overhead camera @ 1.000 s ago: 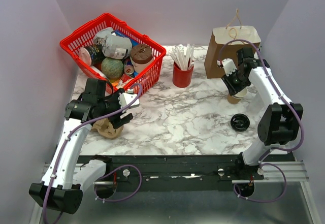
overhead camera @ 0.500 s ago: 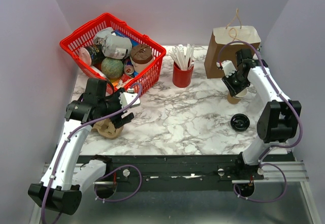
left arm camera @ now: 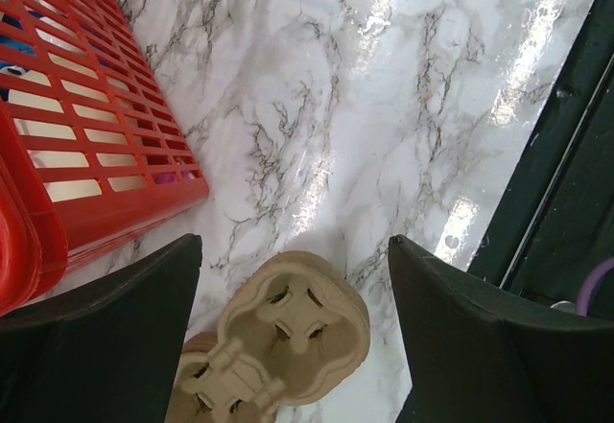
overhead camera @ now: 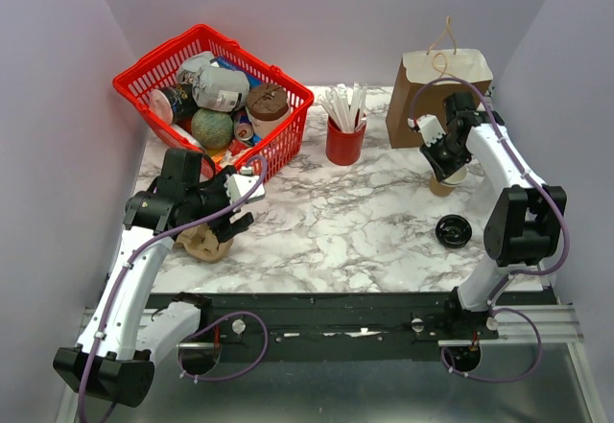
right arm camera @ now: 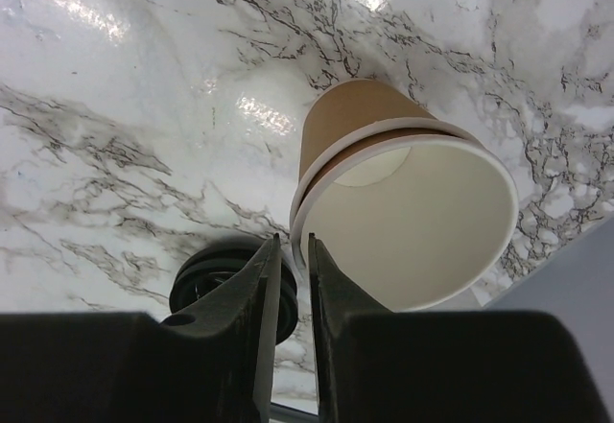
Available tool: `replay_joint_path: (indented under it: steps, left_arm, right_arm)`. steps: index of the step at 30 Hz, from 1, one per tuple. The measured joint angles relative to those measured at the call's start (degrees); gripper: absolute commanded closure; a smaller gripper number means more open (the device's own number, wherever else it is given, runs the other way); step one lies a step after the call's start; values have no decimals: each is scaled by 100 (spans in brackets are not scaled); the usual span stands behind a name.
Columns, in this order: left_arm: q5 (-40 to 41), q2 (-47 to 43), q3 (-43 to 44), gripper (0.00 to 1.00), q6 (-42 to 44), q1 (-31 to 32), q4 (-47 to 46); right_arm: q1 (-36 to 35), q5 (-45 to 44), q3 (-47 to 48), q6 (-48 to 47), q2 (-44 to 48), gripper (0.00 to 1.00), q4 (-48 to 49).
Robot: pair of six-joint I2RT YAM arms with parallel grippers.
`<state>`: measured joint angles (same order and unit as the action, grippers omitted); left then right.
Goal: Pack the takeout coffee
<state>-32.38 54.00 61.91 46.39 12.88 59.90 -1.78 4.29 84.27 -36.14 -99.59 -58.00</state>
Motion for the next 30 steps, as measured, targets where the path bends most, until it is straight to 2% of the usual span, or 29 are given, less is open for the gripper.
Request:
replay_joint_path:
  steps: [10, 14, 30]
  left_arm:
    - [0, -9, -85, 13, -17, 0, -61]
    - [0, -11, -94, 13, -17, 13, -68]
    - [0, -33, -232, 13, -63, 37, -214]
  right_arm:
    - [2, -44, 13, -11, -2, 88, -13]
    - [9, -66, 76, -17, -7, 99, -22]
    - [120, -343, 378, -76, 59, 99, -210]
